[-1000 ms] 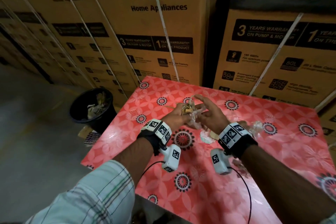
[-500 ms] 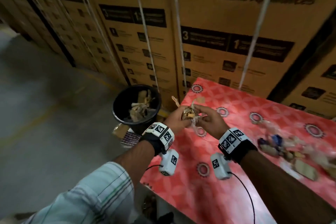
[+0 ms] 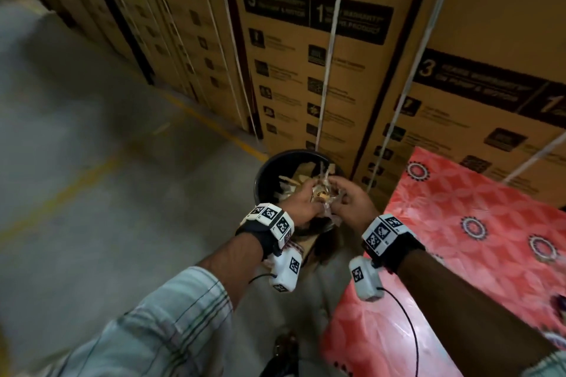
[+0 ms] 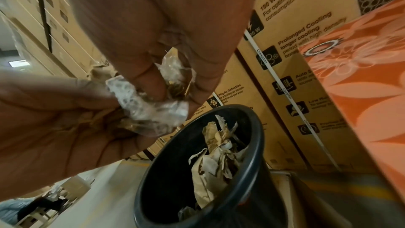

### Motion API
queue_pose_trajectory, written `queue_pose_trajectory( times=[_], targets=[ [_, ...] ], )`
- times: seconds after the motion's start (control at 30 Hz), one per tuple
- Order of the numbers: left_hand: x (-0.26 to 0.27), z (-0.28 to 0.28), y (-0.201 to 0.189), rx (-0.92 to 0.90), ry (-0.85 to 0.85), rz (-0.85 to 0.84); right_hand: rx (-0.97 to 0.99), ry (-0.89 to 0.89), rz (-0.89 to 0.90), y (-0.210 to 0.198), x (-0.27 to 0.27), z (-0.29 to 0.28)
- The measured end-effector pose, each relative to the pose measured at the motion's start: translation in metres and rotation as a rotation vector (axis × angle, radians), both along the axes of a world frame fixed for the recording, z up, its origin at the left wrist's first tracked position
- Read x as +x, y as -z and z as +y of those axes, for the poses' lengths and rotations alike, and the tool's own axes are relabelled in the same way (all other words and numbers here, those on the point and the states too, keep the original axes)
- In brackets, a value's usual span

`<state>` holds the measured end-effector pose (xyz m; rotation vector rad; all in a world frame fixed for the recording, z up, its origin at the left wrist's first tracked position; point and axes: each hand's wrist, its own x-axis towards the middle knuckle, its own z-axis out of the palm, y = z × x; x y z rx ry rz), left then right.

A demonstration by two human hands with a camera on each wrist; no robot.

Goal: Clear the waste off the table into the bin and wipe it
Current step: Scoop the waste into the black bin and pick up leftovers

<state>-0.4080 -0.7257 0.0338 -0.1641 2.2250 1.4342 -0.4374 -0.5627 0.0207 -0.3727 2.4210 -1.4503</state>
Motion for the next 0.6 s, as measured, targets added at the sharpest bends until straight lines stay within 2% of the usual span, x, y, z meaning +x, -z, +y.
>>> queue_pose_trajectory(
  times=[0.13,0.23,0.3,0.37,0.47,0.6],
  targets=[
    [-0.021,-0.020,0.012,-0.061,-0.051,-0.052,0.092,0.013,-0.023,0.009,-0.023,-0.027],
    [-0.032,-0.025,0.031,-0.135,-0.130,0.028,0.251,0.010,-0.004,0.020,-0.034,-0.041],
    [-0.034,-0.028,0.042,-0.212,-0.189,0.026,0.367,-0.034,-0.048,0.029,-0.039,-0.045],
    [-0.036,-0.031,0.047,-0.322,-0.172,-0.018,0.432,-0.071,-0.101,0.037,-0.039,-0.045],
    [-0.038,-0.038,0.053,-0.483,-0.083,0.011,0.429,-0.031,-0.029,0.044,-0.037,-0.039],
    [-0.035,-0.044,0.055,-0.621,-0.059,0.200,0.513,0.039,0.141,0.049,-0.031,-0.034]
  ],
)
